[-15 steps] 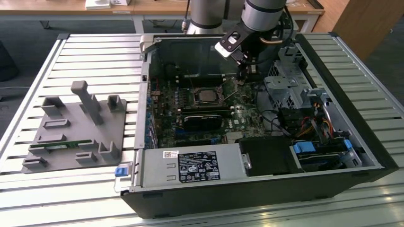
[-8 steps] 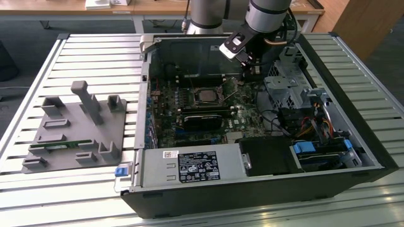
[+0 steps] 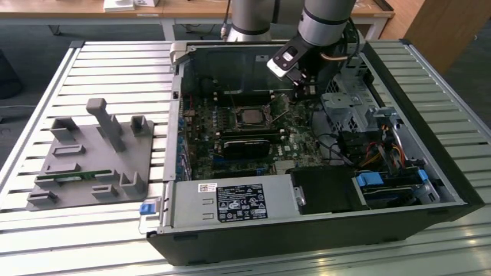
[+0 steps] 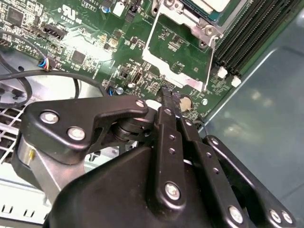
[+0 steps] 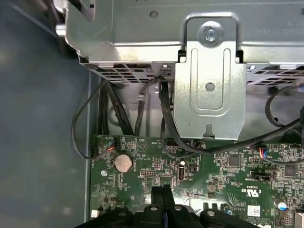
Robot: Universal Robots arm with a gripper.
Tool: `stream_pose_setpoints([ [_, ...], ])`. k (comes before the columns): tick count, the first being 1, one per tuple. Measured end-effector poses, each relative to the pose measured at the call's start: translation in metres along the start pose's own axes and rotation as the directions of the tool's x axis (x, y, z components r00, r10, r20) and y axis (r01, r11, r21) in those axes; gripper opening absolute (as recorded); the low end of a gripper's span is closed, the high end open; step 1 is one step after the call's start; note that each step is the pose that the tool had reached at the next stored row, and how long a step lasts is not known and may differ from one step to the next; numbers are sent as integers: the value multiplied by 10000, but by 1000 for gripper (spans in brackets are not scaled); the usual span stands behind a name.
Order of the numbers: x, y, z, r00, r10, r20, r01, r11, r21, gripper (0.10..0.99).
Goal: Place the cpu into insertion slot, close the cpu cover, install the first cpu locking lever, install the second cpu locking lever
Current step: 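Close the cpu cover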
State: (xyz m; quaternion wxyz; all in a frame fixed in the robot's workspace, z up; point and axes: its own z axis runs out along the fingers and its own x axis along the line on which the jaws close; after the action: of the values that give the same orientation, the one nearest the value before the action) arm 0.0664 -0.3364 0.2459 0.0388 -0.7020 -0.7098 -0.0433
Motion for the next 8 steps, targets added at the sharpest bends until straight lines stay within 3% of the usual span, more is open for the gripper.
stream_pose_setpoints([
  [3,-2,-31,23,10000,0,8,0,10000,1,106],
  [8,-1,-162,37,10000,1,7,-1,10000,1,106],
])
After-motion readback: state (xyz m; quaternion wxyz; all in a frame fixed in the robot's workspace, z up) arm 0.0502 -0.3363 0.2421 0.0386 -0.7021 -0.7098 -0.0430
